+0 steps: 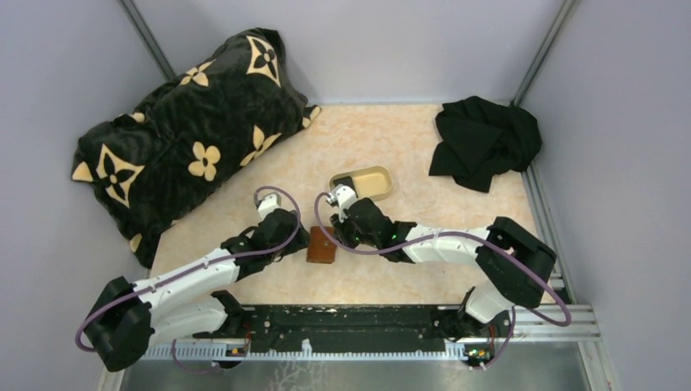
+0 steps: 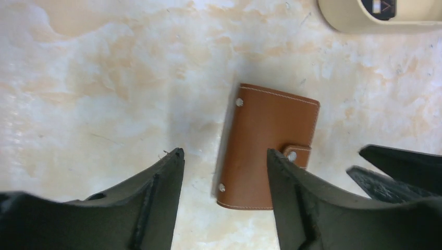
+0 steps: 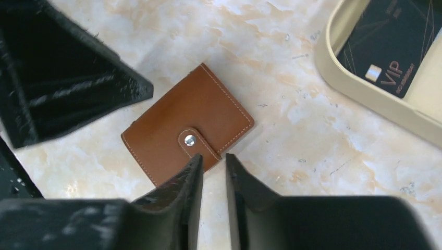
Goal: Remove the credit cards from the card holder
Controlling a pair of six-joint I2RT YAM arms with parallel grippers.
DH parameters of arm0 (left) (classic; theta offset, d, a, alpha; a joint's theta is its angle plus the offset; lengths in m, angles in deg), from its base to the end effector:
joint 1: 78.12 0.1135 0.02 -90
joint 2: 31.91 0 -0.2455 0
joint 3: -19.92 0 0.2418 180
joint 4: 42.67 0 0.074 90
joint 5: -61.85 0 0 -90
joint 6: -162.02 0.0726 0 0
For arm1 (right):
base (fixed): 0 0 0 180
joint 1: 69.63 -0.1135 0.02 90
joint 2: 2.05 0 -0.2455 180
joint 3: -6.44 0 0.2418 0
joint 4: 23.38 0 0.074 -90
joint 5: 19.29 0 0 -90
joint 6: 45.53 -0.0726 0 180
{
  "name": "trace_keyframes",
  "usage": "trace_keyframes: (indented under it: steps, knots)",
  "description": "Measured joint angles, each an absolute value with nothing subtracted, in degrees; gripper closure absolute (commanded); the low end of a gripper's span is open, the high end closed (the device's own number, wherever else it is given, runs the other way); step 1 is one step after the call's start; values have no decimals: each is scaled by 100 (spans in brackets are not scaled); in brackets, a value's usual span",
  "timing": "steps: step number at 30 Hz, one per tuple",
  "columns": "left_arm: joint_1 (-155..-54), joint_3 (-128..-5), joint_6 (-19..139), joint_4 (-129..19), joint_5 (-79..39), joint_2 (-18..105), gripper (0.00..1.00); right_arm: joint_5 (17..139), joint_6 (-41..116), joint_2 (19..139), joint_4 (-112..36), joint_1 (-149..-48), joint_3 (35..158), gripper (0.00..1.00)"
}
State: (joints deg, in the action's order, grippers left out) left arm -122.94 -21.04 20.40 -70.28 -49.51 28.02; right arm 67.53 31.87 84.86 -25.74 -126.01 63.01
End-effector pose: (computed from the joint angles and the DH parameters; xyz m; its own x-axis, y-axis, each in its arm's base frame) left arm 0.1768 -0.1384 0.1445 -0.6953 -0.3383 -0.6341 -0.1065 0.9211 -0.3746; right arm 0.1909 0.2798 0.1574 -0.4677 -0.3100 -0.8278 -0.7209 0.6756 0.1543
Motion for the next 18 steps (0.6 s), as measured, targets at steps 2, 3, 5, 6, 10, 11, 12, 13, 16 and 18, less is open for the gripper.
trace_keyframes:
  steps: [2, 3, 5, 6, 10, 11, 12, 13, 16, 18]
  knots:
    - [-12228, -2106, 2068, -7054, -5023, 2778, 79, 6626, 3355, 8447, -2716, -12763, 6384, 62]
    - [-12204, -2104, 2097, -7074, -5052, 2806, 92, 6584, 3405, 8462, -2777, -12813, 6423, 62]
    - [-12178, -2104, 2117, -7078, -5063, 2917, 100, 6527, 3519, 8506, -2906, -12888, 6513, 62]
    - [-12173, -2101, 2121, -7076, -5061, 2996, 100, 6495, 3574, 8552, -2970, -12910, 6565, 62]
    - [-12173, -2090, 2132, -7026, -4951, 3267, 100, 6390, 3794, 8807, -3179, -12953, 6847, 62]
    - [-12173, -2088, 2132, -7006, -4921, 3293, 100, 6370, 3840, 8884, -3201, -12958, 6915, 62]
    - [-12173, -2086, 2132, -6982, -4881, 3309, 100, 6353, 3888, 8963, -3230, -12964, 6987, 62]
    - [-12173, -2086, 2130, -6947, -4844, 3315, 100, 6342, 3928, 9033, -3251, -12975, 7050, 62]
    - [-12173, -2079, 2130, -6838, -4798, 3324, 100, 6333, 4057, 9221, -3335, -13010, 7190, 62]
    - [-12173, -2062, 2123, -6809, -4803, 3348, 100, 6353, 4116, 9395, -3343, -13030, 7289, 62]
